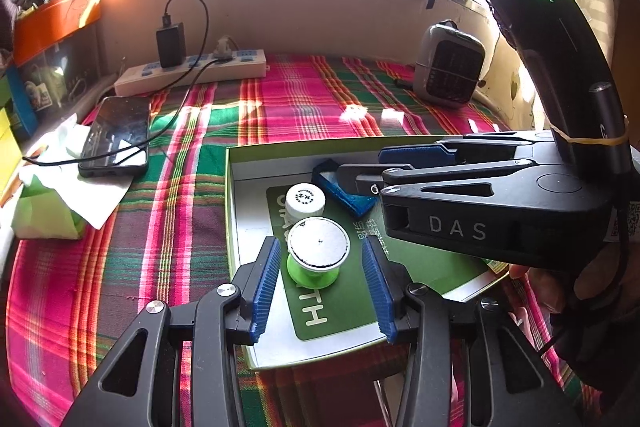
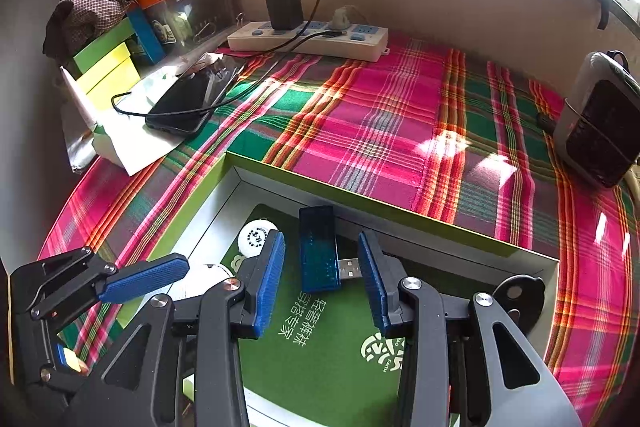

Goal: Organize rigid objects
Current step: 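Lower and open the left tool to drop the tape roll while the right tool releases the USB stick, then withdraw both tools from the box toward the remaining items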

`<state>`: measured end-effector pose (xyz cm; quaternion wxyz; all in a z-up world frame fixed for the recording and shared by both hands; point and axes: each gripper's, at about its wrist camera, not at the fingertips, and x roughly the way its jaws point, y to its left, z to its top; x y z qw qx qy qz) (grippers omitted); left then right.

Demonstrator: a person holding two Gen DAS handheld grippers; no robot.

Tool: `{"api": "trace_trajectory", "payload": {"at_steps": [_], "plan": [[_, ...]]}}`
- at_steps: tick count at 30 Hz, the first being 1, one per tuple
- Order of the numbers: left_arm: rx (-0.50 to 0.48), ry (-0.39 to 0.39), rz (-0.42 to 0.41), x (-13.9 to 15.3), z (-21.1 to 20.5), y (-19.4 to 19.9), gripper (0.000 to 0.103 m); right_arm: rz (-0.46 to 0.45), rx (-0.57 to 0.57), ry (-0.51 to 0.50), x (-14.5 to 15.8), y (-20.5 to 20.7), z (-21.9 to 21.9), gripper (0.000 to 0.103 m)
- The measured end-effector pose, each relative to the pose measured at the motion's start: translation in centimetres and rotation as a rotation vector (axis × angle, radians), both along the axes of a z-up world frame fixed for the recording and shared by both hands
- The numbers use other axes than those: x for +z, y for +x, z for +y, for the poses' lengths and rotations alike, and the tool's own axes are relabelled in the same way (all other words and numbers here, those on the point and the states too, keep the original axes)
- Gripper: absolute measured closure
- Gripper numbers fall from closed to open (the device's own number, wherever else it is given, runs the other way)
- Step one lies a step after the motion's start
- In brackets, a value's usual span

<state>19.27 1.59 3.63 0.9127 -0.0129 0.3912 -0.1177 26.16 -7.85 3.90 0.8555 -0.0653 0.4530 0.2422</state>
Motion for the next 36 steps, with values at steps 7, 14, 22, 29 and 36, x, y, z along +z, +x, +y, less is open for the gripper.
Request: {"api": "trace_trajectory", "payload": {"at_steps": [7, 14, 22, 29, 36], "plan": [[0.003, 0.015, -0.028, 1.1, -0.1, -1.8, 0.061, -0.017, -0.022, 0.005, 1.0, -1.7, -0.8, 0.063], [0.009, 0.009, -0.037, 1.7, 0.2, -3.7, 0.061, -0.034, -0.049, 0.033, 1.8, -4.2, -1.8, 0.063], [0.020, -0.007, -0.047, 2.2, 0.8, -6.1, 0.061, -0.048, -0.089, 0.070, 2.5, -7.2, -3.6, 0.063], [0.025, -0.026, -0.038, 1.9, 1.1, -7.9, 0.061, -0.049, -0.134, 0.080, 2.2, -9.6, -5.7, 0.063], [0.014, -0.050, -0.019, 1.0, 1.0, -9.3, 0.061, -0.052, -0.195, 0.087, 1.6, -12.5, -8.1, 0.063]]}}
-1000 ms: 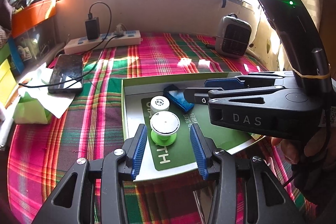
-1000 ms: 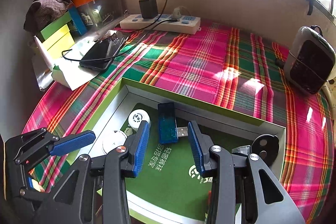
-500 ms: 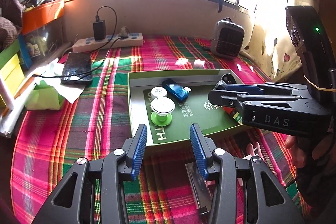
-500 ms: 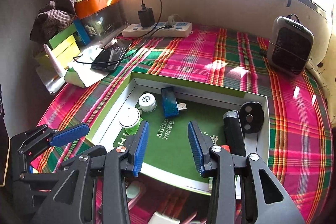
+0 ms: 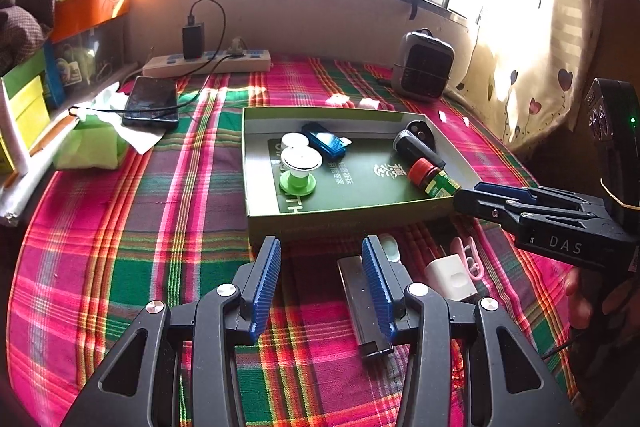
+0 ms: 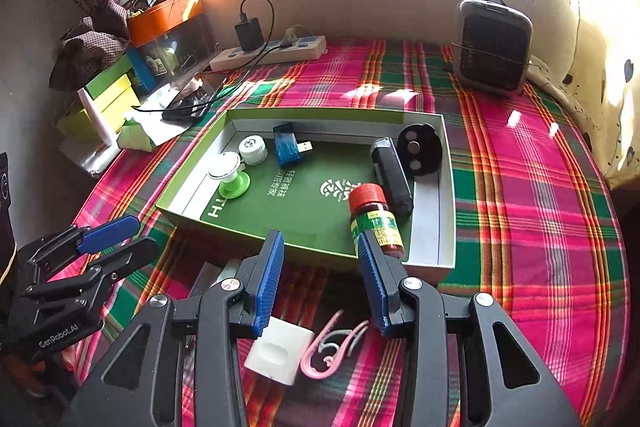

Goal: Organize rigid objects
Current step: 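Withdraw both tools from the box toward the remaining items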

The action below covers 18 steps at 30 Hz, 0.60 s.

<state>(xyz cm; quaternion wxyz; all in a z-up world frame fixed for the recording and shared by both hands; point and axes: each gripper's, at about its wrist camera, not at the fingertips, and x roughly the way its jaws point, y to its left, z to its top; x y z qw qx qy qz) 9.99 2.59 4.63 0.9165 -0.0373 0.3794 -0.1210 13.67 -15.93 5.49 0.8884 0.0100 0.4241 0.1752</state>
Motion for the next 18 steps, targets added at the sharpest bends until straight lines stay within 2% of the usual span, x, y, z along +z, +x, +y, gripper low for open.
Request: {"api": "trace_trajectory", "payload": {"at_steps": [9, 16, 18], "plan": [[-0.044, -0.015, 0.046, -1.9, -1.2, -1.4, 0.061, -0.003, -0.070, -0.047, -1.5, -3.3, -1.7, 0.063], [-0.066, 0.003, 0.053, -2.4, -2.0, -2.5, 0.061, 0.037, -0.080, 0.000, -2.9, -4.2, -2.1, 0.061], [-0.068, 0.006, 0.059, -2.6, -2.1, -2.6, 0.061, 0.042, -0.076, 0.007, -3.2, -4.3, -2.0, 0.056]]}}
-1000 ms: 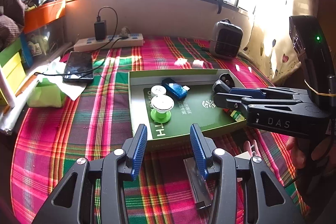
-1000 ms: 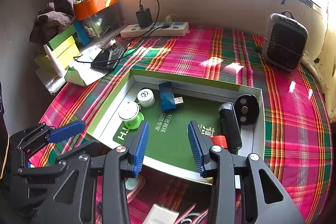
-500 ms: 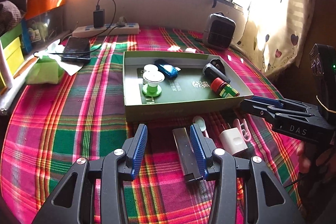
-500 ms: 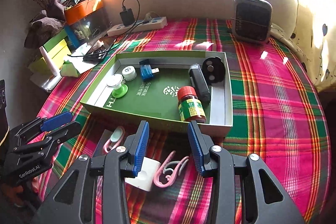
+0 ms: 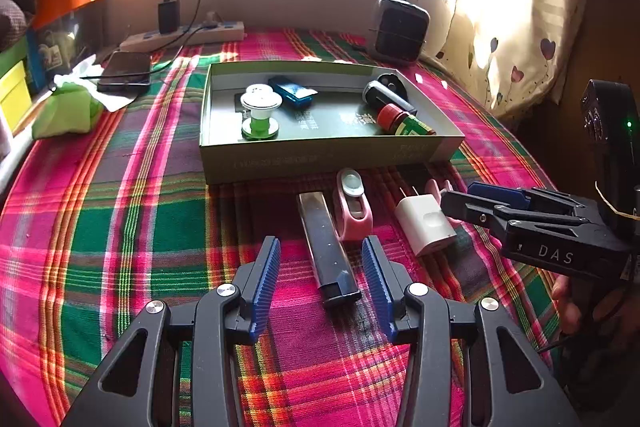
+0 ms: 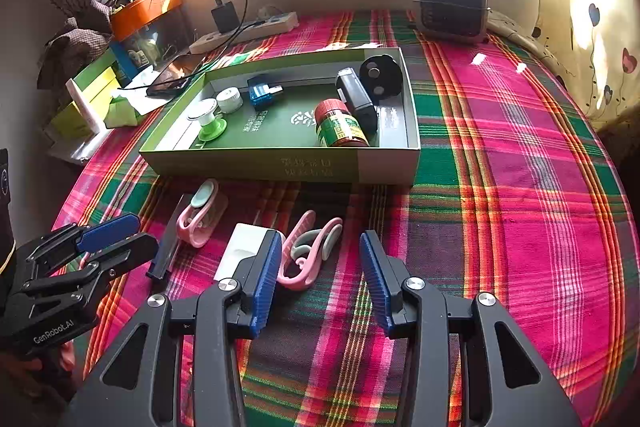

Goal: Organize rigid objects
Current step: 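Withdraw both tools from the box toward the remaining items, then grasp the pink clip with the right tool while the left tool grasps the black stapler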

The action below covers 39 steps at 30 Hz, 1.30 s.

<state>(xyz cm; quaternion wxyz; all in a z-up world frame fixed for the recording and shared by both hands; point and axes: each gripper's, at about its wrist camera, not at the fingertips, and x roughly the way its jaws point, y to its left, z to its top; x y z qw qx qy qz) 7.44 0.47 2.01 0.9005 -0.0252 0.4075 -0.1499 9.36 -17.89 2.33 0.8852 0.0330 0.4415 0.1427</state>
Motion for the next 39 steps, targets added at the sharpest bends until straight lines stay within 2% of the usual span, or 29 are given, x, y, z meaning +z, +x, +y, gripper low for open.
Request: {"api": "trace_trajectory", "payload": {"at_steps": [3, 12, 21, 28, 33, 39], "plan": [[-0.004, 0.004, 0.005, -0.2, -0.2, -0.2, 0.061, -0.006, -0.004, -0.009, -0.2, -0.1, 0.2, 0.051], [-0.010, 0.015, 0.012, -0.5, -0.6, -0.3, 0.061, 0.010, -0.020, -0.002, -0.5, 0.0, -0.3, 0.051], [-0.017, 0.034, 0.024, -0.8, -1.3, -0.1, 0.061, 0.000, -0.002, -0.025, -0.5, -0.2, 0.1, 0.051], [-0.004, 0.046, 0.035, -1.1, -1.3, 0.2, 0.061, -0.016, -0.037, -0.064, -0.2, -0.4, -0.8, 0.051], [-0.002, 0.062, 0.035, -1.2, -1.7, 0.5, 0.061, -0.019, 0.002, -0.016, -0.3, -0.7, -0.7, 0.051], [0.011, 0.076, 0.033, -1.3, -1.4, 0.7, 0.061, 0.007, -0.002, -0.069, -1.1, -0.2, -0.2, 0.051]]}}
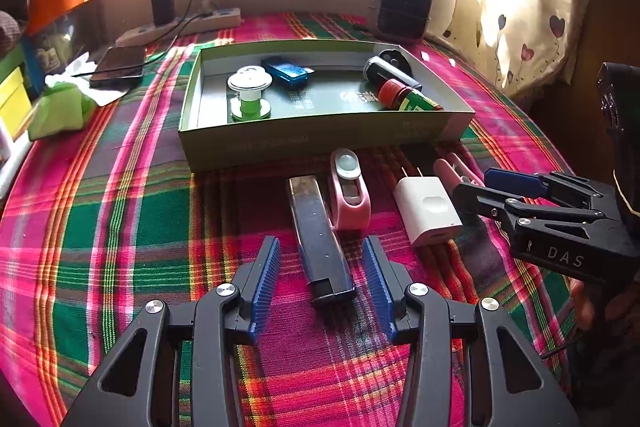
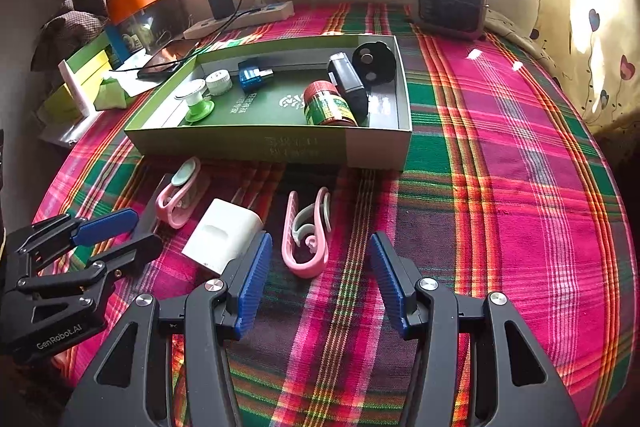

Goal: Organize rigid objects
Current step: 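Grasp the pink clip with the right tool while the left tool grasps the black stapler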

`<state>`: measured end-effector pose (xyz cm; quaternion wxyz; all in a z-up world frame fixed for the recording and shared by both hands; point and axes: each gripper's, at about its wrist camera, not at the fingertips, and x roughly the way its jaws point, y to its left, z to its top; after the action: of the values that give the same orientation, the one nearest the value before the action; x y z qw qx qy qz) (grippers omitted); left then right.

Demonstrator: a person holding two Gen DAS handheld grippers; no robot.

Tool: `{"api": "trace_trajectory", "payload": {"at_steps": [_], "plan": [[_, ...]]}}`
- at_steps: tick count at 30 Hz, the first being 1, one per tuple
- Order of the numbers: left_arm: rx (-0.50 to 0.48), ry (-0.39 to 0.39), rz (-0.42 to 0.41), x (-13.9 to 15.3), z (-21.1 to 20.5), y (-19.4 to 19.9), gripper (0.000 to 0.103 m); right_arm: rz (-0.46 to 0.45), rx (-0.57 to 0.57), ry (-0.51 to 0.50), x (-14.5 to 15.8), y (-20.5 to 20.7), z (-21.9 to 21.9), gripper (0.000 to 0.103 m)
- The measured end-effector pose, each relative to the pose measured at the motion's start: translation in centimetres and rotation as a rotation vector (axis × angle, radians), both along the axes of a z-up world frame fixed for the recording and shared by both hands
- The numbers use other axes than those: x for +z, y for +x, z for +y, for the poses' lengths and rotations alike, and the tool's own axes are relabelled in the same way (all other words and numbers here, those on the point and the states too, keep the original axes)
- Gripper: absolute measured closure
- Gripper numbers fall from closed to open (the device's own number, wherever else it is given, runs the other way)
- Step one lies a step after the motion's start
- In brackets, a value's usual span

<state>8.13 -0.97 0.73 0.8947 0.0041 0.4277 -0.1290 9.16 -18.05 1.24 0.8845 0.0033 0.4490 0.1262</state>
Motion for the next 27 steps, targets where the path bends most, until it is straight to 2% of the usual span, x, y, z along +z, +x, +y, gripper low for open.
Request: {"api": "trace_trajectory", "payload": {"at_steps": [7, 11, 17, 27], "plan": [[0.012, 0.023, -0.005, 0.0, 0.1, 0.5, 0.061, -0.012, 0.002, -0.049, -0.2, 0.4, -0.4, 0.051], [0.022, 0.029, -0.007, 0.0, 0.2, 0.8, 0.061, -0.029, 0.026, -0.109, -0.3, 0.4, 0.2, 0.051], [0.071, 0.052, -0.007, -0.1, 1.1, 1.1, 0.061, -0.028, 0.017, -0.088, -0.3, 0.7, -0.4, 0.051], [0.068, 0.089, -0.009, -0.2, 0.7, 2.0, 0.061, -0.029, 0.021, -0.093, -0.3, 0.8, -0.4, 0.051]]}}
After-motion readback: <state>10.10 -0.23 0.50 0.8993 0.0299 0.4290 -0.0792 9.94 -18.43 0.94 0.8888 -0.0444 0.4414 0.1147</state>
